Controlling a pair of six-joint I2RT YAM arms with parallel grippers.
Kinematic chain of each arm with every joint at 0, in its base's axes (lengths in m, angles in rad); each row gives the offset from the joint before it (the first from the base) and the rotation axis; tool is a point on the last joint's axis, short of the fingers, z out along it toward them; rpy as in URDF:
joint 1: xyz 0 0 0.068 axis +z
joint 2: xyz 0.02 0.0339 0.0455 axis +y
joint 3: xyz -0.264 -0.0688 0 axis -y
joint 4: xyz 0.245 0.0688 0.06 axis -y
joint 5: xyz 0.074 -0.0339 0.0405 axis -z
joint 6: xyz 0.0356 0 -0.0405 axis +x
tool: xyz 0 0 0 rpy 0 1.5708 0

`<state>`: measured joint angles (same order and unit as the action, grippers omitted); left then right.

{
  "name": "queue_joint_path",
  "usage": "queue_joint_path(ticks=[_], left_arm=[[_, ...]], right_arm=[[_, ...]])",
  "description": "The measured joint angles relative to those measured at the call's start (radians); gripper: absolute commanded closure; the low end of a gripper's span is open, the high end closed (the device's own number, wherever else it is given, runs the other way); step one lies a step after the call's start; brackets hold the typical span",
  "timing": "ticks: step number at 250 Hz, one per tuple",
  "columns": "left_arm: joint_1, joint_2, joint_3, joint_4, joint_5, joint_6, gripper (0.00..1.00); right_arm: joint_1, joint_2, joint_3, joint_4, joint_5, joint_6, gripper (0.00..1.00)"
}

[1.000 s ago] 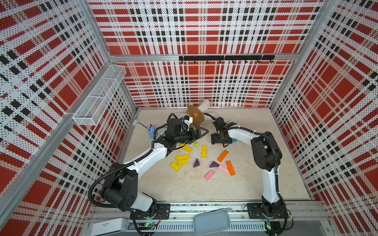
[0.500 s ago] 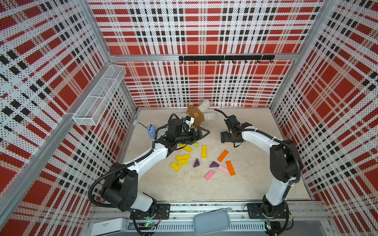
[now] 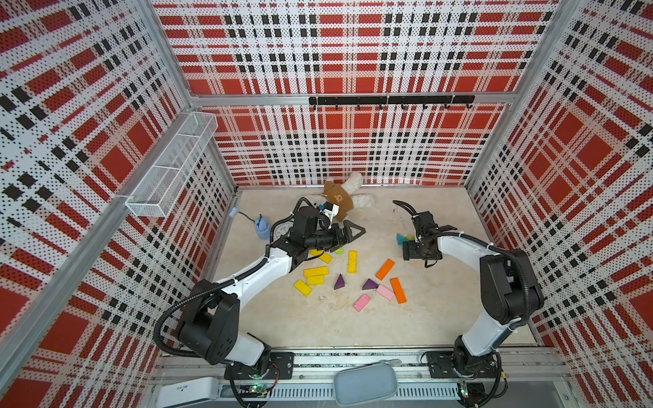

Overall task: Assemble a carrot with building blocks
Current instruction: Assemble the building block at the center of the board.

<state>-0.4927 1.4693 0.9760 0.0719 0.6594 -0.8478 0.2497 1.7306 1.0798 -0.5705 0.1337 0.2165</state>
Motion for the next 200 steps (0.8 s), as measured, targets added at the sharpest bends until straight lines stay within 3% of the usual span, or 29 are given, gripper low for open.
queue_joint_path(ticks=[72, 200], left_arm=[[0.000, 0.000, 0.000, 0.003, 0.001, 0.001, 0.01], [-0.004, 0.013, 0.000, 0.006, 0.010, 0.001, 0.00]], right_arm=[[-0.010, 0.104, 0.060, 0.031, -0.039, -0.049, 0.17], [-0.030, 0.139, 0.106, 0.035, -0.055, -0.050, 0.16]])
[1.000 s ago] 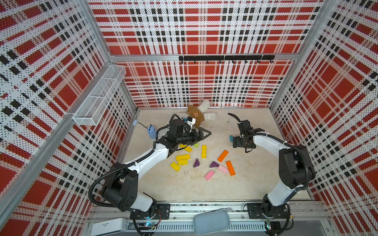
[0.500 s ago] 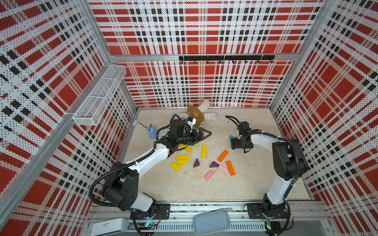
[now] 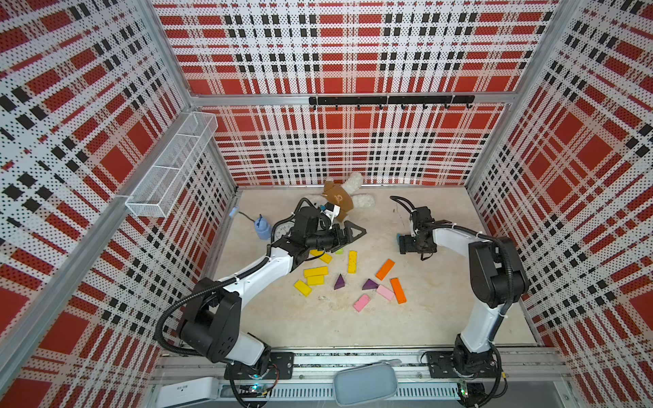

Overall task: Assemble a carrot with building blocks
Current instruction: Assemble the building block at the center of the board.

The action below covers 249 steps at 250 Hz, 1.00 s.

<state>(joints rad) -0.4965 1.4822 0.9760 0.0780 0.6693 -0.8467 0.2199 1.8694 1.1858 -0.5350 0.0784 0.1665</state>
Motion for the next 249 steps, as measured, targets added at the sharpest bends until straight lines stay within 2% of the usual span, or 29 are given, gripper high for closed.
queue_joint_path(ticks=[145, 205, 249], left_arm=[[-0.008, 0.006, 0.000, 0.001, 0.000, 0.002, 0.00], [-0.016, 0.015, 0.000, 0.001, 0.004, 0.002, 0.00], [-0.017, 0.015, 0.000, 0.002, 0.004, 0.002, 0.00]], right_arm=[[-0.006, 0.044, 0.037, -0.008, 0.000, 0.009, 0.13], [-0.006, 0.048, 0.043, -0.008, 0.000, 0.010, 0.09], [-0.006, 0.048, 0.043, -0.009, 0.001, 0.014, 0.02]])
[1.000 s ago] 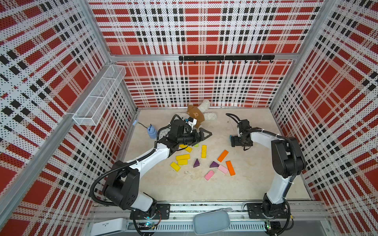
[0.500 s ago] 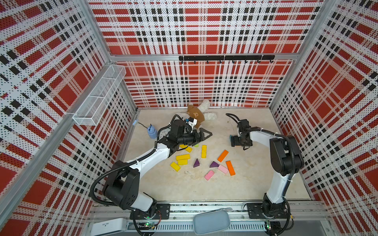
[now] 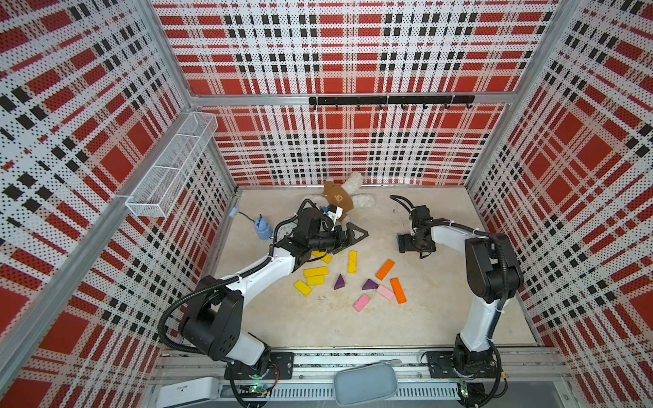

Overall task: Assemble a carrot with building blocks
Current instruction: Assemble the building block at the center of the board.

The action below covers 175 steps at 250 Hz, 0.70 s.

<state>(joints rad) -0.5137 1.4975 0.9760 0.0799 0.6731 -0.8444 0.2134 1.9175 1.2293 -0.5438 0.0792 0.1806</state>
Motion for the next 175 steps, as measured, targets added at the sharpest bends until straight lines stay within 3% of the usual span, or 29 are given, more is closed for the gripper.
queue_joint_path(ticks=[110, 175], left_arm=[[-0.006, 0.000, 0.000, 0.000, 0.000, 0.000, 0.01], [-0.012, 0.002, 0.000, 0.000, 0.000, 0.001, 0.01]], right_arm=[[0.000, -0.011, 0.000, -0.017, -0.003, 0.015, 0.00], [0.000, -0.112, -0.033, -0.051, 0.002, 0.051, 0.10]])
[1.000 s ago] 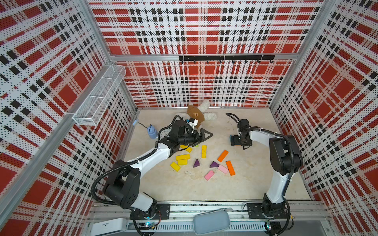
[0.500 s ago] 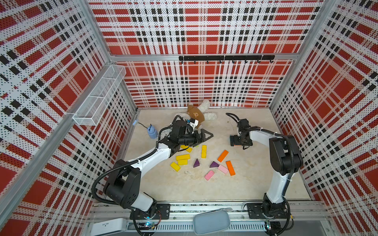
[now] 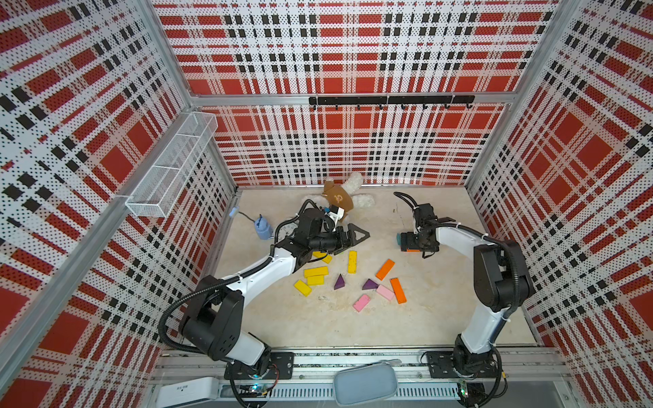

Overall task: Assemble a carrot with building blocks
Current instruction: Assemble the building block at the center of the board.

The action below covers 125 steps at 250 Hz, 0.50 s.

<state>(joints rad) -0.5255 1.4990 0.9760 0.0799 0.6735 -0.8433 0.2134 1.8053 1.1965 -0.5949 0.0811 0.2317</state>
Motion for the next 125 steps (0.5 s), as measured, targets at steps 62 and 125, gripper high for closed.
queue_joint_path(ticks=[62, 125], left_arm=[[-0.006, 0.000, 0.000, 0.000, 0.000, 0.003, 0.00], [-0.009, 0.000, 0.000, 0.000, 0.000, 0.004, 0.00]], right_arm=[[0.000, -0.032, -0.046, -0.030, 0.037, 0.024, 0.13], [-0.010, 0.015, -0.018, -0.058, 0.067, 0.024, 0.13]])
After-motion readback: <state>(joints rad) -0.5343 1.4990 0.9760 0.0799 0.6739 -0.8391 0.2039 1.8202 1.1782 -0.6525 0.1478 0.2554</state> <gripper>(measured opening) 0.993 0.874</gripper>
